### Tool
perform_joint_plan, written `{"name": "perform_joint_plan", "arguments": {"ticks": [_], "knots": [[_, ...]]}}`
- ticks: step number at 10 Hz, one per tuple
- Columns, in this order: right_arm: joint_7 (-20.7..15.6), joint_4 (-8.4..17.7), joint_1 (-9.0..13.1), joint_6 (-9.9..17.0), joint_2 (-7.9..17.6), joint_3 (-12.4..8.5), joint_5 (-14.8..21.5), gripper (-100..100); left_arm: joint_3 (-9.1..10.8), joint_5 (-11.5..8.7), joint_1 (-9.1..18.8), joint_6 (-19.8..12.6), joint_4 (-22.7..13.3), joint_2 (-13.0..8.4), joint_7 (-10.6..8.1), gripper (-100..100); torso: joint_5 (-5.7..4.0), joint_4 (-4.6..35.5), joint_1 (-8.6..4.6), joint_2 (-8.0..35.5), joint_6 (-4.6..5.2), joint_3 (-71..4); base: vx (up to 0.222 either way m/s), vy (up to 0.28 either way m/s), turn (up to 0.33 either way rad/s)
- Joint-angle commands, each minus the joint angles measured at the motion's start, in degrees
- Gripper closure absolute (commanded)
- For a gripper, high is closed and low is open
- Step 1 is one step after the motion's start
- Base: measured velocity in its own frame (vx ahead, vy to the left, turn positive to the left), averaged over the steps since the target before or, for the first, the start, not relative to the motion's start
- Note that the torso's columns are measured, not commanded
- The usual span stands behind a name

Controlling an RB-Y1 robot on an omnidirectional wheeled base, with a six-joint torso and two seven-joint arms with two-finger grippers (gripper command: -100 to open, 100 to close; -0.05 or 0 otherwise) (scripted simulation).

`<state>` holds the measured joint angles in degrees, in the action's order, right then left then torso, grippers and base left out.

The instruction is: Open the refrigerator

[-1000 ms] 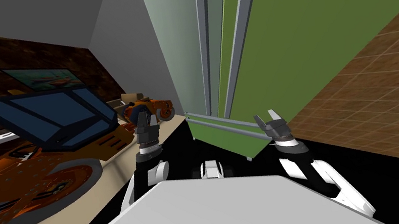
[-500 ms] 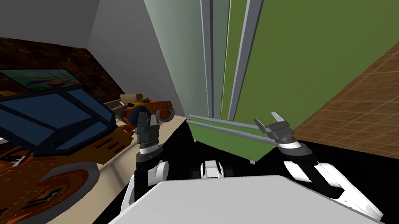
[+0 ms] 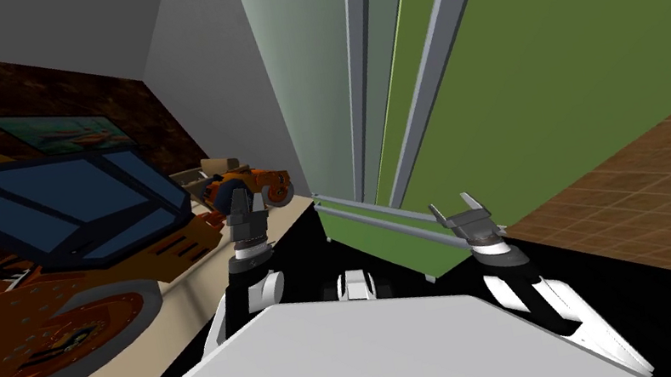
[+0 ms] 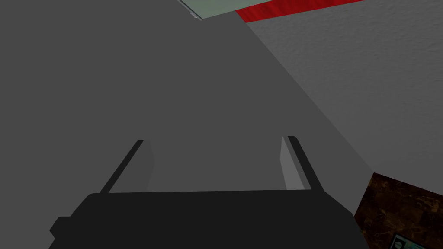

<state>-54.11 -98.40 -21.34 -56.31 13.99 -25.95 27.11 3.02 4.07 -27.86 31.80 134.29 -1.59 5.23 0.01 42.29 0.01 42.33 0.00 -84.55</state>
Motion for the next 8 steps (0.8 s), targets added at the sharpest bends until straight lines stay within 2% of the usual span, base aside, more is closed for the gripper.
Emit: {"name": "perform_joint_plan", "arguments": {"ticks": [1,2,3,4,5,6,7,8], "knots": [[-4.1,1.8,0.0,-1.6,-0.4,-1.4,1.7,-100,0.00,0.0,0.0,0.0,0.0,0.0,0.00,0,-0.01,0.0,0.00,0.0,0.01,0.0,0.068,0.046,-0.005],[-5.9,3.7,0.3,-2.9,-0.7,-2.7,3.1,-100,0.00,0.0,0.0,0.0,0.0,0.0,0.00,0,0.00,0.0,0.00,0.0,0.00,0.0,0.095,0.049,-0.008],[-7.1,3.7,0.3,-2.9,-0.7,-2.7,3.1,-100,0.00,0.0,0.0,0.0,0.0,0.0,0.00,0,-0.01,0.0,0.00,-0.1,0.00,-0.1,0.087,0.038,-0.003],[-8.9,5.6,0.6,-4.2,-1.1,-3.9,4.5,-100,0.00,0.0,0.0,0.0,0.0,0.0,0.00,0,-0.01,0.0,-0.04,-0.1,0.00,0.0,0.098,0.032,-0.005],[-10.0,5.6,0.6,-4.2,-1.1,-3.9,4.5,-100,0.00,0.0,0.0,0.0,0.0,0.0,0.00,0,-0.02,0.0,-0.04,-0.1,0.00,0.0,0.075,0.028,-0.005],[-11.7,7.4,0.9,-5.5,-1.5,-5.1,5.9,-100,0.00,0.0,0.0,0.0,0.0,0.0,0.00,0,-0.01,0.0,-0.04,0.0,0.00,0.0,0.074,0.043,-0.003],[-12.8,7.4,0.9,-5.5,-1.5,-5.1,5.9,-100,0.00,0.0,0.0,0.0,0.0,0.0,0.00,0,0.00,0.0,0.02,0.0,0.00,0.0,0.062,0.034,-0.004],[-14.7,9.1,1.1,-6.7,-2.1,-6.3,7.2,-100,0.00,0.0,0.0,0.0,0.0,0.0,0.00,0,0.01,0.0,0.00,0.0,0.01,0.0,0.089,0.044,-0.008]]}}
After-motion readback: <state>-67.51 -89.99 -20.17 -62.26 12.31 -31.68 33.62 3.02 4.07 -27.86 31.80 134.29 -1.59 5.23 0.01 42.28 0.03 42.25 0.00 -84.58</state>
